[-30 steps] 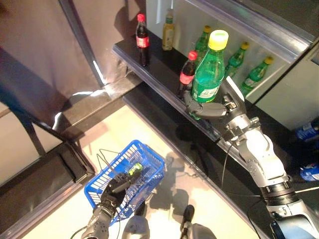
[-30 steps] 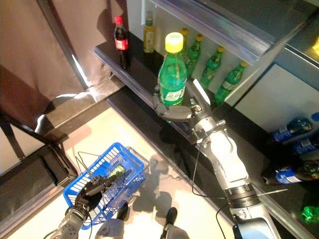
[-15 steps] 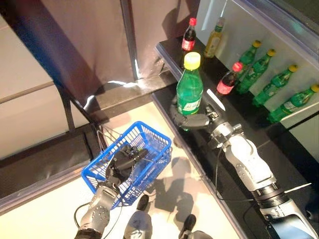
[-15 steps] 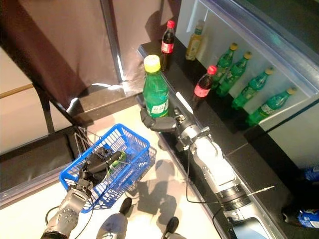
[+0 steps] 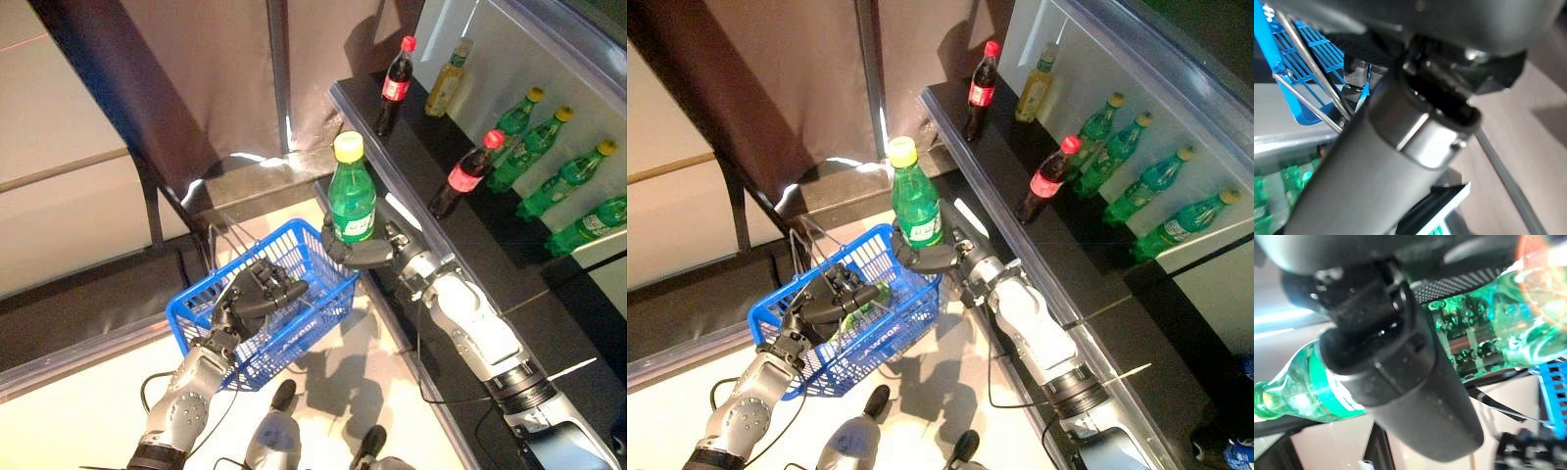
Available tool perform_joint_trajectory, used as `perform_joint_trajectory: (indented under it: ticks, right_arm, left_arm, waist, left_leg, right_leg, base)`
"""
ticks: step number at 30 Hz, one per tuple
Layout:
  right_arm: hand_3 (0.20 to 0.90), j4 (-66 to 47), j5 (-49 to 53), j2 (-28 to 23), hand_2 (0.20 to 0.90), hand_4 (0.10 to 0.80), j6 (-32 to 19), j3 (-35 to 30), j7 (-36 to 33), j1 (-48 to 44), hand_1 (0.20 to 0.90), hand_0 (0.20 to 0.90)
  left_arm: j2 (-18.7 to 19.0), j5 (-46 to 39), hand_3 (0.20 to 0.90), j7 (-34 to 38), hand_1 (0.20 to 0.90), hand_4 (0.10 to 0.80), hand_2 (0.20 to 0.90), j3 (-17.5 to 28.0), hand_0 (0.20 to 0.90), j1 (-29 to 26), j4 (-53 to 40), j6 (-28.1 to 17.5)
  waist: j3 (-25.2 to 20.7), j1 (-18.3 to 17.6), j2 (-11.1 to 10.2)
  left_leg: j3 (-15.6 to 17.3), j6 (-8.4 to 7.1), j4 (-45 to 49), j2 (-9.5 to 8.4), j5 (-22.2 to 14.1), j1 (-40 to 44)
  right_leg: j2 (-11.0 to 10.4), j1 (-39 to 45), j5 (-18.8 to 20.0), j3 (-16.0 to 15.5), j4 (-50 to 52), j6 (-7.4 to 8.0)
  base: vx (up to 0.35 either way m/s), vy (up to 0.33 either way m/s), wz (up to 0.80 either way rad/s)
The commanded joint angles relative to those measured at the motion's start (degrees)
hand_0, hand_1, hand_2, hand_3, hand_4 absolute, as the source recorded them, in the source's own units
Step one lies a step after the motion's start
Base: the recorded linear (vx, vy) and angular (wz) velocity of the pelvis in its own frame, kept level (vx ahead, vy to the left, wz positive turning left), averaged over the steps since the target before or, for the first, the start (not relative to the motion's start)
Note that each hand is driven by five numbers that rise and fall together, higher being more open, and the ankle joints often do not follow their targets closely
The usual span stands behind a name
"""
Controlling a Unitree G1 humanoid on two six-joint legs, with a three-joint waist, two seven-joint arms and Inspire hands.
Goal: Pick up the drink and place into the basket.
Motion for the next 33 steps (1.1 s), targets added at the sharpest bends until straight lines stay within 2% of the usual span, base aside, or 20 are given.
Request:
perform_joint_trajectory:
  ticks: [1, 14, 33]
  right_arm:
    - [0.2, -1.88, 1.23, 3.46, 0.3, 0.1, -7.36, 1.96, -2.05, -5.35, 0.3, 0.3]
    - [0.2, 3.68, -2.89, 5.14, 0.3, 0.1, -6.34, 6.75, -2.99, -10.22, 0.3, 0.3]
    - [0.2, 16.43, -12.13, 5.88, 0.3, 0.1, -1.05, 11.05, -5.98, -11.54, 0.3, 0.3]
  left_arm:
    - [0.33, -1.25, 0.2, -11.5, 0.3, 0.1, 0.3, -2.51, 0.3, -10.49, -15.46, -8.53]
    - [1.4, -1.9, 0.2, -17.25, 0.3, 0.1, 0.3, -6.39, 0.3, -15.32, -22.24, -7.84]
    - [2.53, -3.07, 0.2, -19.98, 0.3, 0.1, 0.3, -7.48, 0.3, -18.66, -27.18, -8.53]
  waist:
    - [-14.81, -0.26, -2.0]
    - [-15.61, 0.75, -2.15]
    - [-15.92, 1.63, -2.46]
  left_leg:
    - [6.35, 0.86, -0.13, 0.66, -1.46, 1.3]
    - [5.98, 1.04, -0.13, 0.18, -1.6, 1.48]
    - [5.54, 1.22, -0.13, -0.1, -1.86, 1.71]
  right_leg:
    - [-1.19, 2.34, -1.45, -0.81, 0.68, 0.25]
    - [-1.2, 2.59, -1.52, -1.2, 0.79, 0.29]
    - [-1.22, 2.95, -1.8, -1.89, 1.06, 0.28]
  base:
    - [0.006, -0.004, 0.09]
    - [0.002, 0.0, 0.01]
    - [0.002, -0.002, 0.03]
